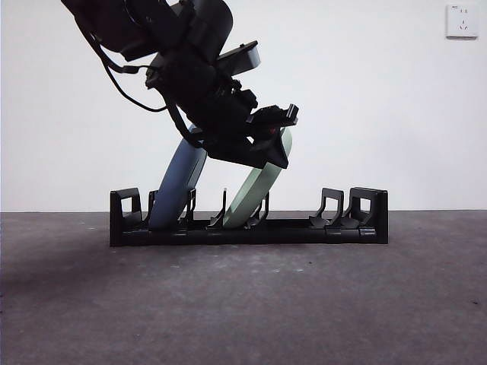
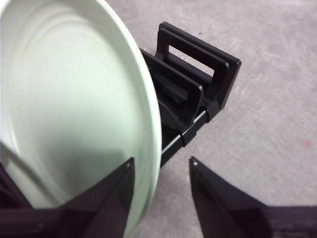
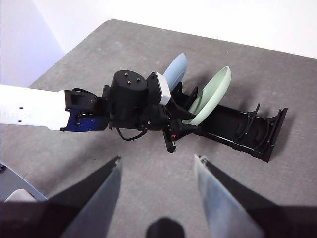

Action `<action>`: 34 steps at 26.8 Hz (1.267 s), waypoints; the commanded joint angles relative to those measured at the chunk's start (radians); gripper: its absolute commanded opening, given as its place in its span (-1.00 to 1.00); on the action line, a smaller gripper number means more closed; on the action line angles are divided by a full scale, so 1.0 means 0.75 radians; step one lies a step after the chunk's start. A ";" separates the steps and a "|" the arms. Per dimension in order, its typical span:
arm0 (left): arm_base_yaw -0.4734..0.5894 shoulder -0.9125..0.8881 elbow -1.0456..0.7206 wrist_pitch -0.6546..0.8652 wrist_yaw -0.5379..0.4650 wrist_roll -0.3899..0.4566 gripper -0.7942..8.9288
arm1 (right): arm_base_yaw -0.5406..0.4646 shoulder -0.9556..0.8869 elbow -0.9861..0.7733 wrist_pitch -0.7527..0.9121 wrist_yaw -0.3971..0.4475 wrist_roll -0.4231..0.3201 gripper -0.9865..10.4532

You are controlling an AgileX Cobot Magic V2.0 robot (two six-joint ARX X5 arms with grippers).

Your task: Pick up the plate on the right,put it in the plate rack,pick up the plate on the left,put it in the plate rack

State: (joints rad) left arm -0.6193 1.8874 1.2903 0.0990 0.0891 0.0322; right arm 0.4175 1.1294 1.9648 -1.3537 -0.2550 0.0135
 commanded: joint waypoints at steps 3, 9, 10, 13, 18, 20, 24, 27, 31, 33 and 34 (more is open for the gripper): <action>-0.008 -0.099 -0.005 -0.052 -0.004 -0.014 -0.43 | 0.002 0.000 -0.008 -0.032 -0.004 -0.010 -0.39; -0.033 -0.291 -0.005 -0.236 0.001 -0.018 -0.43 | 0.002 0.009 -0.008 -0.032 -0.004 -0.014 -0.39; -0.040 -0.335 -0.005 -0.284 0.007 -0.019 -0.43 | 0.002 0.013 -0.008 -0.032 -0.004 -0.020 -0.39; -0.060 -0.462 -0.005 -0.444 0.044 -0.024 -0.43 | 0.002 0.030 -0.008 -0.032 -0.005 -0.020 -0.39; -0.081 -0.693 -0.005 -0.802 0.124 -0.043 -0.44 | 0.002 0.061 -0.009 -0.032 -0.004 -0.025 -0.39; -0.082 -0.776 -0.005 -0.926 0.132 -0.043 -0.44 | 0.002 0.066 -0.012 -0.033 -0.005 -0.031 -0.39; -0.082 -1.021 -0.005 -1.207 0.135 -0.043 -0.45 | 0.002 0.045 -0.136 -0.033 -0.009 -0.035 -0.39; -0.082 -1.183 -0.005 -1.304 0.135 -0.043 -0.45 | 0.002 -0.016 -0.355 -0.033 -0.010 -0.055 -0.39; -0.082 -1.311 -0.005 -1.360 0.134 -0.043 -0.45 | 0.002 -0.071 -0.549 -0.033 -0.026 -0.059 -0.39; -0.082 -1.330 -0.005 -1.369 0.134 -0.043 -0.45 | 0.002 -0.082 -0.570 -0.033 -0.039 -0.059 -0.39; -0.082 -1.333 -0.005 -1.368 0.134 -0.043 -0.45 | 0.002 -0.082 -0.569 -0.033 -0.048 -0.060 -0.39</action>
State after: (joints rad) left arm -0.6773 0.8886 1.2903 -0.9287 0.1871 0.0067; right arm 0.4175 1.0725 1.5425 -1.3540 -0.2893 -0.0227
